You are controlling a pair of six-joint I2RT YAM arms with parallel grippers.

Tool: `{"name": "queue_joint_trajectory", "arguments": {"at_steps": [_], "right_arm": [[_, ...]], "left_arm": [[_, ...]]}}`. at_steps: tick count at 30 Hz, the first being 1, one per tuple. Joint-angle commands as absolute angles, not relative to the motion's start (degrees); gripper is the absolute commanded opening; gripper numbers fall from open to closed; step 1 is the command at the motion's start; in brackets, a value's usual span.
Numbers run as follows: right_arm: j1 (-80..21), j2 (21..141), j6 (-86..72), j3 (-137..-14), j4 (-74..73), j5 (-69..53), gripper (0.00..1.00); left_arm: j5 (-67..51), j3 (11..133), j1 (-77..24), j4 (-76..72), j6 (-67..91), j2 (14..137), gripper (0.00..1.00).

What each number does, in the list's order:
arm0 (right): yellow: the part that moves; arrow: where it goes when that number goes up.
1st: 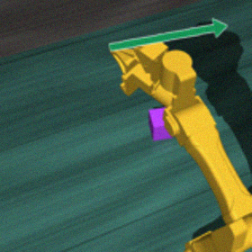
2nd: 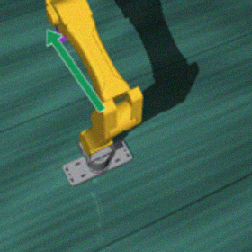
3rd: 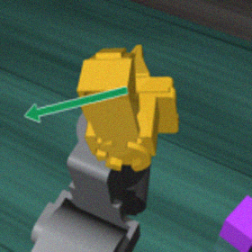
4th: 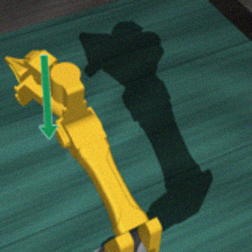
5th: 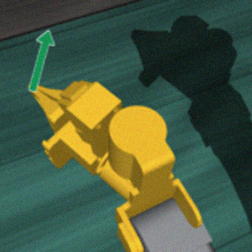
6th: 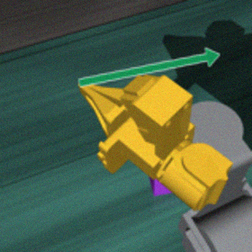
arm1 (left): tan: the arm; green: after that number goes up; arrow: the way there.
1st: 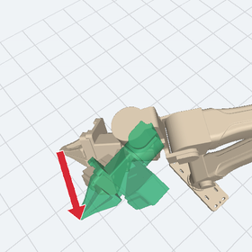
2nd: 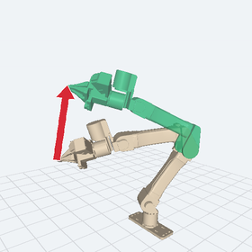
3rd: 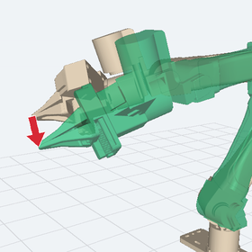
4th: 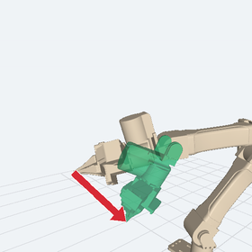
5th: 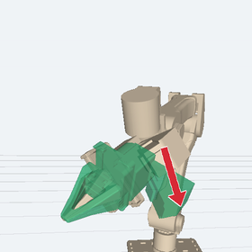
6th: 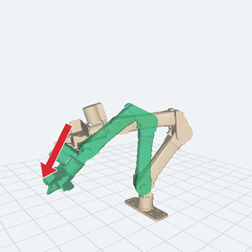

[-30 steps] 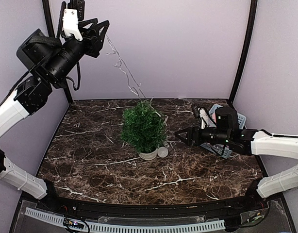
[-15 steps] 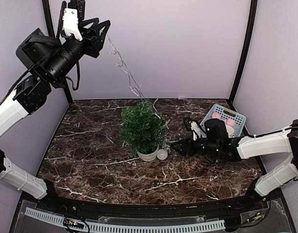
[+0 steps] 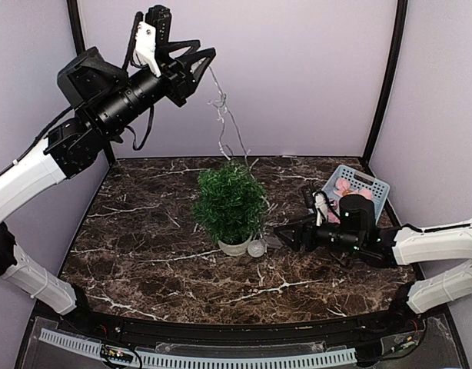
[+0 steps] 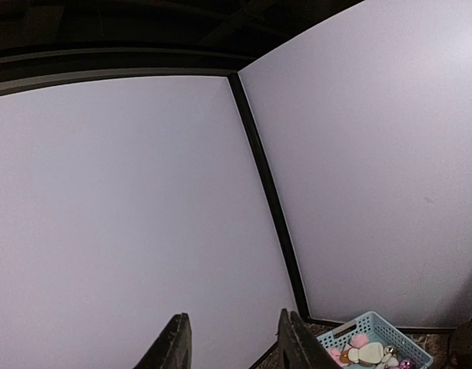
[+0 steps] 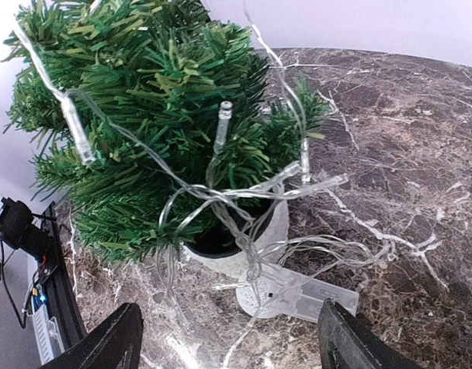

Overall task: Decorate the small christmas tree
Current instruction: Pass from the left arm to the right

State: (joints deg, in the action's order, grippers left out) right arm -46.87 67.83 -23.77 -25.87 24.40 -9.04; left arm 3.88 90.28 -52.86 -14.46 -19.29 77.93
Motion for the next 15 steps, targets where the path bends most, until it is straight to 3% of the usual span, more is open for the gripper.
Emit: {"name": "queue_joint_trajectory", "arguments": {"at_steps": [1, 10, 15], "right_arm": [[-49.31, 68.09, -24.43, -26.36, 25.57, -7.15, 0.80], [-53.44, 75.91, -23.00, -29.53, 27.85, -5.08, 0.80], [-54.96, 79.74, -23.28, -31.59, 30.31, -4.21, 0.72]], "left_arm": [[-2.44, 94.01, -52.51, -17.28, -16.21, 79.15, 0.00], [-4.16, 95.53, -52.55, -17.55, -15.60, 82.24, 0.00], [-4.29, 95.94, -52.56, -17.51, -15.44, 82.90, 0.00]]}}
